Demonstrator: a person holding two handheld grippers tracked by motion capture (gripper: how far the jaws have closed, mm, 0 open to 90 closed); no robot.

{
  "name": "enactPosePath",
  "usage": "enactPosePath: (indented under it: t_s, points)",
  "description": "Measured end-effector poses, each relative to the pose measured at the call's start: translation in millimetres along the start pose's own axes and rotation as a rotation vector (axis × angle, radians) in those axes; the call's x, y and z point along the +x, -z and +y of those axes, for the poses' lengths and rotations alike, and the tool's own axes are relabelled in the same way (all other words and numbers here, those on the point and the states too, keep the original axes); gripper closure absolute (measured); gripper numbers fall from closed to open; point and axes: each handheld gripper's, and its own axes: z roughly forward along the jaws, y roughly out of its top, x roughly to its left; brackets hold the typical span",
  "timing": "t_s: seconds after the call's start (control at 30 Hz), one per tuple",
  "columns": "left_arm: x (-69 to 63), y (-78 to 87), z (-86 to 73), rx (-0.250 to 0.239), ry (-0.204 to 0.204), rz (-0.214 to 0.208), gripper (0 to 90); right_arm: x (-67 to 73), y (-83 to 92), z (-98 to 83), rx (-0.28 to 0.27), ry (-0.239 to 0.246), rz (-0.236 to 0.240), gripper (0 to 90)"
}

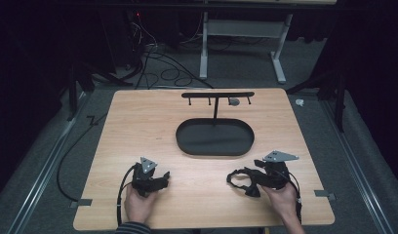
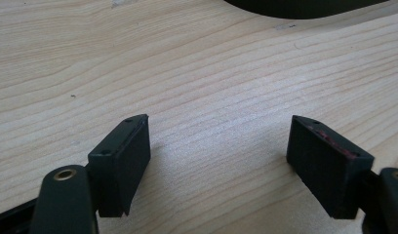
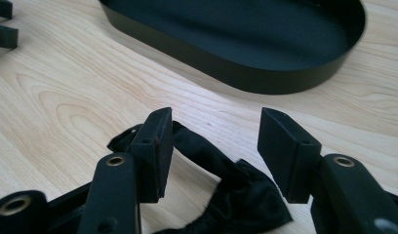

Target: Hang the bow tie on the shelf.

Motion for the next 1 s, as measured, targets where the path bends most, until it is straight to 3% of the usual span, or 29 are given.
enactPosePath:
  t_s: [0.4,0.67,1.0]
  points:
    - [0.0,0.0,0.0,0.0,0.001,0.0,24.6,11.8,-15.6,5.9,0.021,0.044,0.035,49.6]
    - [0.1,0.0,0.0,0.0,0.001,-0.001,24.6,18.1,-32.7,9.6,0.071,0.072,0.057,52.7]
    - [0.1,0.0,0.0,0.0,0.001,-0.001,24.5,15.9,-44.9,5.8,0.122,0.076,0.054,57.7]
